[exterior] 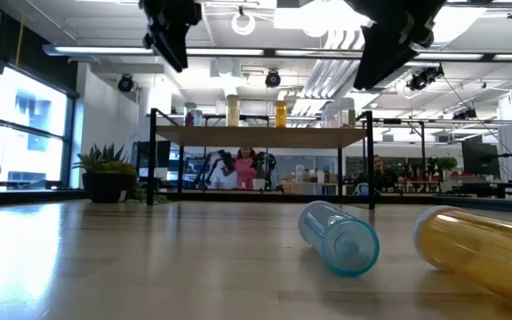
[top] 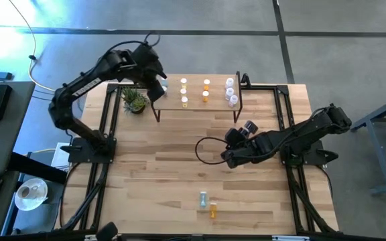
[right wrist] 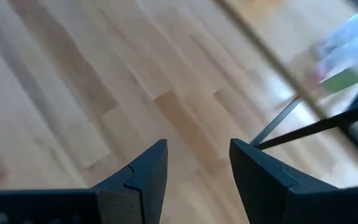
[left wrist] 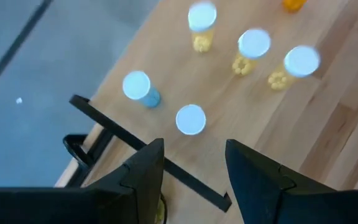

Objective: Pick and place medicine bottles onto shelf by color
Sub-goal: Adjust the transparent pill bottle on the shelf

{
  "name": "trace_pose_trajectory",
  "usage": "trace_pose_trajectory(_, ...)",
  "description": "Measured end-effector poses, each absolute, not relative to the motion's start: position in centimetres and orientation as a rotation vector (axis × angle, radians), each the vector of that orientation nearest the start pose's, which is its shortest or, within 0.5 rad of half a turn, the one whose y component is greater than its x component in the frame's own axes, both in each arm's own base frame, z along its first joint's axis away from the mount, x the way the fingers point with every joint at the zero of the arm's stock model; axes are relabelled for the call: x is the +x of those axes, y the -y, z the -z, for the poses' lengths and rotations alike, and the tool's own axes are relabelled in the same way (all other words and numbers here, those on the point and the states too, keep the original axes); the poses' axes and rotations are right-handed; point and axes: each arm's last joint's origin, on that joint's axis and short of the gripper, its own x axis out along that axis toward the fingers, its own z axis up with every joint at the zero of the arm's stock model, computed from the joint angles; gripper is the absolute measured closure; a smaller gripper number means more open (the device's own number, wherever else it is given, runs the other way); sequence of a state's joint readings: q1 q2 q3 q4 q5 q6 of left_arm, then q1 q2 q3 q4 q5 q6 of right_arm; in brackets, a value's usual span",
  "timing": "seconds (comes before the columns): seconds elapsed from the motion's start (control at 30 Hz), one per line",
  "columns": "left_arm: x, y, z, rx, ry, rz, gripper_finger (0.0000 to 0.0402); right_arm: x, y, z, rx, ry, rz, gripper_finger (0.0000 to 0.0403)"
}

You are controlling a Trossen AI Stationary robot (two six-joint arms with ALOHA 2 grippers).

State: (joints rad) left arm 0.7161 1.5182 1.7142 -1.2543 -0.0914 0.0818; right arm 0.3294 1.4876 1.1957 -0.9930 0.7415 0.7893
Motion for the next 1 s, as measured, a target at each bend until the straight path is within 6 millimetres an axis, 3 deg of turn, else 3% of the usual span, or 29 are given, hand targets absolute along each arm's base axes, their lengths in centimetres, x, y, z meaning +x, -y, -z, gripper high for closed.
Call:
trace_pose_trajectory(0.1, 21.1, -17.8, -39.8, -0.222, -0.976, -0.677, 0.024, 26.7, -7.2, -26.7, 0.113, -0.894, 0.719, 0.0238)
trace_pose_trajectory(0.2, 21.1, -16.7, -39.4, -0.191, -0.901, -0.647, 0.024, 26.6, -7.3, -26.6, 0.16, -0.909, 0.705, 0.0238)
trace_pose_trajectory(0.53, 20.9, -12.8, -33.5, -0.21, -0.715, -0.485, 0.0239, 26.7, -8.0, -26.5, 0.268, -0.953, 0.637, 0.0238)
trace_pose_trajectory(0.87, 22.4, -9.7, -27.3, -0.155, -0.544, -0.37, 0.0239, 27.0, -8.5, -26.5, 0.558, -0.951, 0.634, 0.0238)
trace_pose_trajectory(1.0, 22.9, -8.4, -25.8, -0.18, -0.511, -0.326, 0.0238, 27.1, -9.1, -26.6, 0.643, -0.927, 0.635, 0.0238)
